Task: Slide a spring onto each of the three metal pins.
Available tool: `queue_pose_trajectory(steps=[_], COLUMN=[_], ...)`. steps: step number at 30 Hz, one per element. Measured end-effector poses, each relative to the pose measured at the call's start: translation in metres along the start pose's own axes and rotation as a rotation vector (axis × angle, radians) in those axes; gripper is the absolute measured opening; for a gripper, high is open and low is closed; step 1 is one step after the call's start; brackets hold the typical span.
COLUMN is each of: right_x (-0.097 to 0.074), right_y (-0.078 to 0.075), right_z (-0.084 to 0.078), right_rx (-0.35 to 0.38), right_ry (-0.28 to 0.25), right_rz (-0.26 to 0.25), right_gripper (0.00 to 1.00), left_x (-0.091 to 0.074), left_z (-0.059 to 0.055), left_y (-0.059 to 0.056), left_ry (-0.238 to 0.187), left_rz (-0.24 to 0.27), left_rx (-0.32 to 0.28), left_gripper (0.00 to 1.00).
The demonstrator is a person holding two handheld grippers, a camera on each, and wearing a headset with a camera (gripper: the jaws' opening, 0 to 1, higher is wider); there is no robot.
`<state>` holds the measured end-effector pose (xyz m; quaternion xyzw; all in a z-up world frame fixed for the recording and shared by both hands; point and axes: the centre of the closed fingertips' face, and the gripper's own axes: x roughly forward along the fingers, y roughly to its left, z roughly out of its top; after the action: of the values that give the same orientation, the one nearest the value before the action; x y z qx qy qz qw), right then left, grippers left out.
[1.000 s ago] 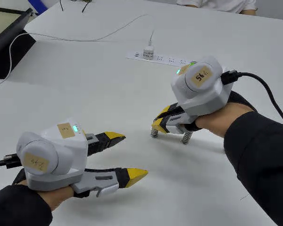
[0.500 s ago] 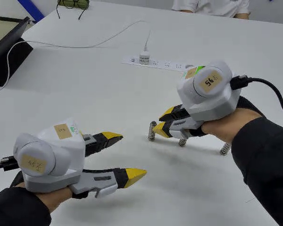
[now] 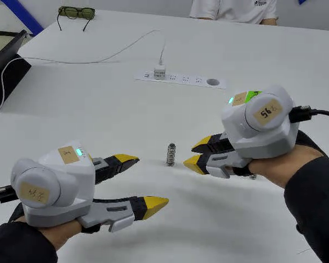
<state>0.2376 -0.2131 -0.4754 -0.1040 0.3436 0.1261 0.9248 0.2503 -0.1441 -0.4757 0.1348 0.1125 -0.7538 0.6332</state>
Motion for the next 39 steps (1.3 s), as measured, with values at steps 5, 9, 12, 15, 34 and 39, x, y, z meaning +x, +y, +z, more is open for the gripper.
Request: queue_pose_trajectory(steps=[5, 9, 12, 15, 34, 39], right_x=[-0.009, -0.018, -0.024, -0.030, -0.085, -0.093], right_y=[0.002, 0.004, 0.006, 0.006, -0.022, -0.030], right_z=[-0.005, -0.009, -0.015, -0.022, -0.059, -0.066], right_rx=[0.022, 0.035, 0.045, 0.050, 0.141, 0.155], right_ry=[-0.015, -0.032, -0.035, -0.037, -0.063, -0.067], right_rz=[-0.013, -0.023, -0.029, -0.042, -0.185, -0.208], right_gripper=[0.20, 0.20, 0.21, 0.21, 0.23, 0.25], left_x=[0.000, -0.001, -0.001, -0.002, -0.002, -0.002], left_z=[0.001, 0.001, 0.001, 0.002, 0.008, 0.009], left_y=[-0.001, 0.000, 0.000, -0.001, -0.004, -0.005], left_ry=[0.000, -0.001, -0.002, -0.001, -0.002, -0.001], left_rz=[-0.003, -0.001, 0.000, -0.001, -0.001, 0.001], left_rx=[0.002, 0.002, 0.002, 0.003, 0.015, 0.015], left_gripper=[0.59, 0.59, 0.59, 0.60, 0.61, 0.62])
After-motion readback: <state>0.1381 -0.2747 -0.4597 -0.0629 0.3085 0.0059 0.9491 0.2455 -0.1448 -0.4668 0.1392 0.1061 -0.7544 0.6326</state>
